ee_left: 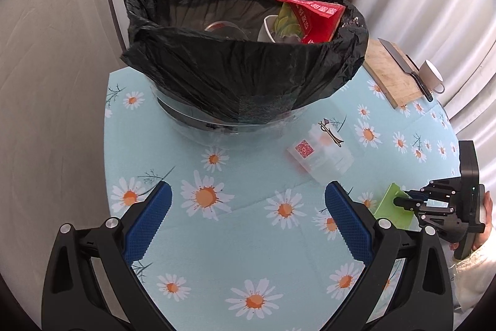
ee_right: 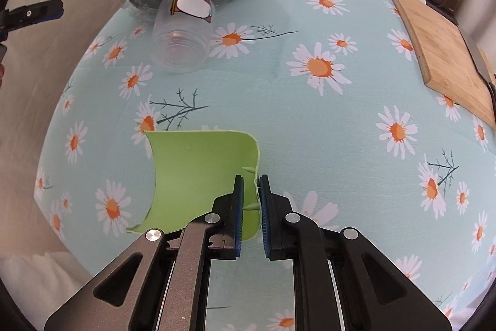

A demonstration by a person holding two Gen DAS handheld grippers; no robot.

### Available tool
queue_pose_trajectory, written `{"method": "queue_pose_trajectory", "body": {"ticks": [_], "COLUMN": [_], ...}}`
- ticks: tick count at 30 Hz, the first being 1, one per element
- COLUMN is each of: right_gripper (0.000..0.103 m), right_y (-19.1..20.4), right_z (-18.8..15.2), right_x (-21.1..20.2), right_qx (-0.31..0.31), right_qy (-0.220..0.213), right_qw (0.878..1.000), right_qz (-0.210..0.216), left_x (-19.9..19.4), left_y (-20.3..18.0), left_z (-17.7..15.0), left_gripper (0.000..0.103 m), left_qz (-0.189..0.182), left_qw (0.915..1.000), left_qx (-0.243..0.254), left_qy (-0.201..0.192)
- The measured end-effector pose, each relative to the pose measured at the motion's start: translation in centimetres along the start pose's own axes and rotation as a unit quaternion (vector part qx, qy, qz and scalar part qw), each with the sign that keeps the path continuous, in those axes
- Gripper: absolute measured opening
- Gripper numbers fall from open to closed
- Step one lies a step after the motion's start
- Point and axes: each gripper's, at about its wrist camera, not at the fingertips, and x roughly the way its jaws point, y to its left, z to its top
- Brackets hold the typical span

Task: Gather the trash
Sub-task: 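Lower the right gripper onto the green plastic piece and grasp it, then grasp the frosted plastic cup with the left gripper while the right holds the green piece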

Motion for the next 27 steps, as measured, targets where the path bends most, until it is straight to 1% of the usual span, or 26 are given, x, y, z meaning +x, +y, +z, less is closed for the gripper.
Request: {"method": "queue_pose_trajectory", "body": {"ticks": [4, 10, 13, 17, 22, 27], "right_gripper": [0.009, 0.009, 0.009, 0.009, 0.009, 0.009], "right_y": [-2.8, -6.4, -8.2, -9.9, -12.1, -13.6], "right_z": [0.2, 0.5, 1.0, 1.8, 2.6, 2.9], "right_x": [-0.6, -1.7, -1.9, -2.3, -2.6, -2.6], "right_qx": [0.001, -0.006, -0.015, -0.038, -0.055, -0.064], "right_qy": [-0.001, -0.007, -0.007, -0.01, -0.007, -0.004], "right_qw": [1.0, 1.0, 1.0, 0.999, 0.998, 0.998], "right_qz": [0.007, 0.013, 0.007, -0.003, -0.011, -0.012], "left_x": [1.7, 3.2, 4.6, 6.8, 9.1, 10.9], "left_y": [-2.5, -6.6, -8.4, -9.8, -10.8, -11.7], "left_z": [0.1, 0.1, 0.0, -0.1, -0.4, -0.6], "left_gripper": [0.097, 0.097, 0.097, 0.097, 0.097, 0.097], "left_qz": [-0.005, 0.007, 0.015, 0.011, 0.008, 0.02], "left_qw": [0.9999, 0.9997, 0.9997, 0.9996, 0.9986, 0.9976], "left_qx": [-0.008, -0.003, -0.002, -0.021, -0.05, -0.066], "left_qy": [0.008, -0.022, -0.022, -0.013, -0.012, -0.003]}}
